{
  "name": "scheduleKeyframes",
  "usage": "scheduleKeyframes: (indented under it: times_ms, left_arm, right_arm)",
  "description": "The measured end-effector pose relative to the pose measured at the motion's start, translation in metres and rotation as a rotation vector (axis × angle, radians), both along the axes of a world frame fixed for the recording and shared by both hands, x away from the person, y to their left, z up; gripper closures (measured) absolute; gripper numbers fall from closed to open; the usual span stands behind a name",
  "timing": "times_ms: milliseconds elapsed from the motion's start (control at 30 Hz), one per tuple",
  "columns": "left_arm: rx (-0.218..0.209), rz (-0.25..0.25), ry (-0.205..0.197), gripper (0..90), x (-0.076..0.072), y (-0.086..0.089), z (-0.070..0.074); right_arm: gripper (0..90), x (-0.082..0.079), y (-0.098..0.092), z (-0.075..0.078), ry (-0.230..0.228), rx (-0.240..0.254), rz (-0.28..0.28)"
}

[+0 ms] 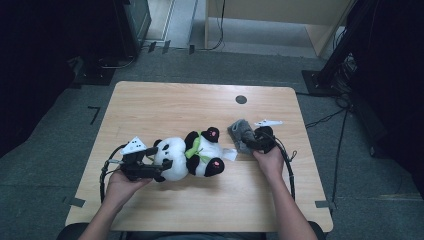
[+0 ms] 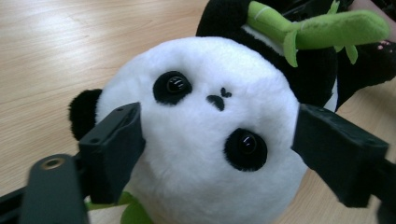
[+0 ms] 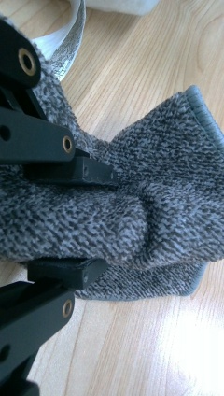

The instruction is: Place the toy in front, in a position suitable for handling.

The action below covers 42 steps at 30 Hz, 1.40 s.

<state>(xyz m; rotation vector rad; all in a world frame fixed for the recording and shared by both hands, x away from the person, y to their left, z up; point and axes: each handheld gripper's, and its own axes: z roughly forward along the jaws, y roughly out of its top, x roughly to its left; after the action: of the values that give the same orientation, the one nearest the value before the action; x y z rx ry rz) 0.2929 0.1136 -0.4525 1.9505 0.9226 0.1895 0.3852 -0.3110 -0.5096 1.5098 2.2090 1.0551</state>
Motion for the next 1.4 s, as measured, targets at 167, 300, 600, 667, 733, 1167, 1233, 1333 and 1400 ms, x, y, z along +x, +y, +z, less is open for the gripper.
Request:
scheduleKeyframes:
  times_ms: [167,300,600,667,733,1167,1233,1333,1400]
  left_arm:
    - [0.041,0.013,-0.001,11.3,-0.001,-0.002,-0.004]
    - [-0.004,0.001,0.020,10.8,0.002,0.003,-0.012]
    - [-0.041,0.003,0.008,6.4,0.003,0.005,-0.028]
    - [-0.036,0.007,0.026,6.4,0.004,0.006,-0.029]
    - [-0.028,0.006,0.019,6.4,0.003,0.005,-0.030]
    - [0.004,-0.002,0.019,14.6,0.002,0.004,-0.033]
    - [0.005,-0.004,0.012,15.2,0.002,0.004,-0.033]
    - [-0.002,0.002,0.015,14.9,0.003,0.003,-0.032]
    - [-0.006,0.004,0.019,14.7,0.004,0.003,-0.032]
  right_arm:
    - [61.8,0.000,0.002,0.000,-0.005,-0.014,-0.004]
    - [62.2,0.000,0.000,0.000,0.004,-0.002,-0.005]
    - [57.3,0.000,0.000,-0.001,0.002,0.001,-0.019]
    - [57.5,0.000,0.000,-0.001,0.001,0.001,-0.020]
    - [57.7,0.000,0.000,-0.001,0.002,0.004,-0.021]
    - [74.4,-0.002,-0.001,0.010,0.017,-0.002,0.006]
    - [74.5,-0.003,-0.002,0.014,0.016,0.005,0.001]
    - [74.4,-0.009,-0.003,0.025,-0.006,0.027,0.005]
    - [74.4,-0.011,-0.002,0.031,-0.016,0.035,0.004]
